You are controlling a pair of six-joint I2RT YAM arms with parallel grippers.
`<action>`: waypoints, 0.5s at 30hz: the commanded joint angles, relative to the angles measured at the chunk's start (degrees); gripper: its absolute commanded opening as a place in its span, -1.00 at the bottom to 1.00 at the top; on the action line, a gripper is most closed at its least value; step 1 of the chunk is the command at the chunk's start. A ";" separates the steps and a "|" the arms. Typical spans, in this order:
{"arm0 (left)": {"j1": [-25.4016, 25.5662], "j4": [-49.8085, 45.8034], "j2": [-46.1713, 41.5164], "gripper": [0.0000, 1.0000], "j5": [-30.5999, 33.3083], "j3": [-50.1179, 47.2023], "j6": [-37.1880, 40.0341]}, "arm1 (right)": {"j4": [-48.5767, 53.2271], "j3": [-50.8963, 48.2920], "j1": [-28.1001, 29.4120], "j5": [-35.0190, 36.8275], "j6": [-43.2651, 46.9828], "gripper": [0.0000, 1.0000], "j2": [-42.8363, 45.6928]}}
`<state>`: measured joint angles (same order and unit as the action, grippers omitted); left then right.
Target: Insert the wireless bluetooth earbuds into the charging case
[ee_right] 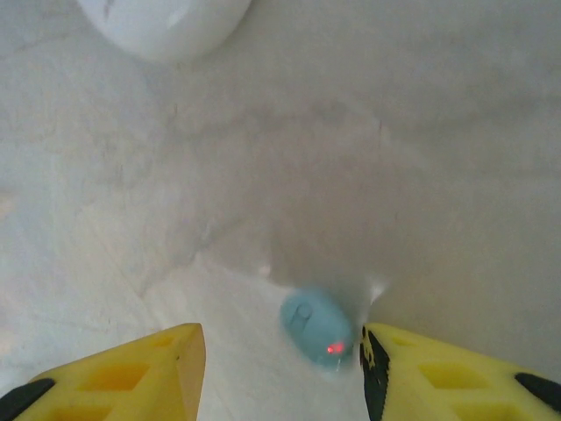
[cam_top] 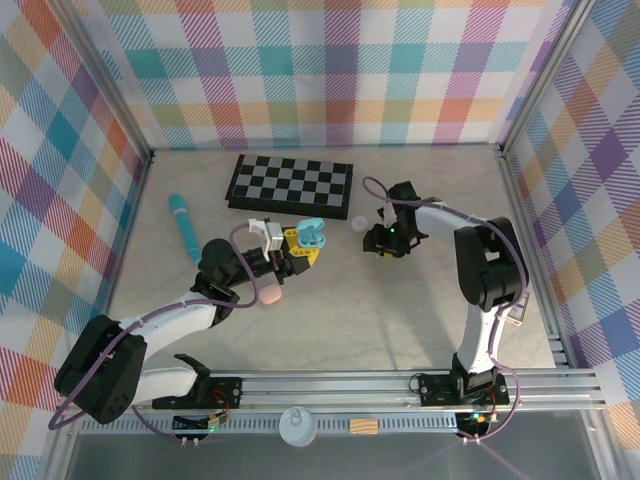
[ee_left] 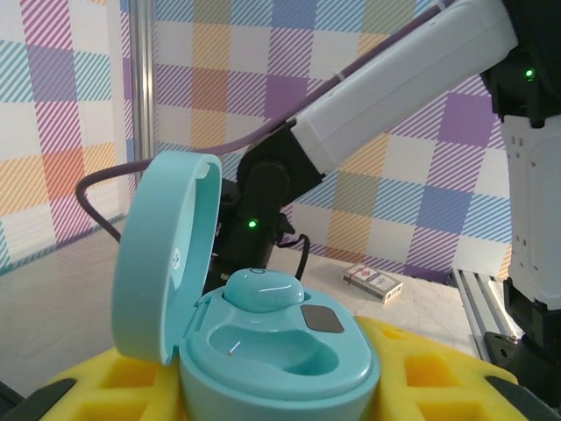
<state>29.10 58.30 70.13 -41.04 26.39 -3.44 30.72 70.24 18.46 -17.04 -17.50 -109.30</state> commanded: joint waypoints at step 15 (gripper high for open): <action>-0.27 4.18 1.06 -0.41 -1.33 1.07 -0.89 | -1.97 -3.60 -1.89 -2.66 2.42 0.01 7.31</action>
<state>29.10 59.05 70.78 -41.06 26.39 -3.66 29.69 64.14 18.17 -19.14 -17.17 -100.60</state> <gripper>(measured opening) 0.371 0.502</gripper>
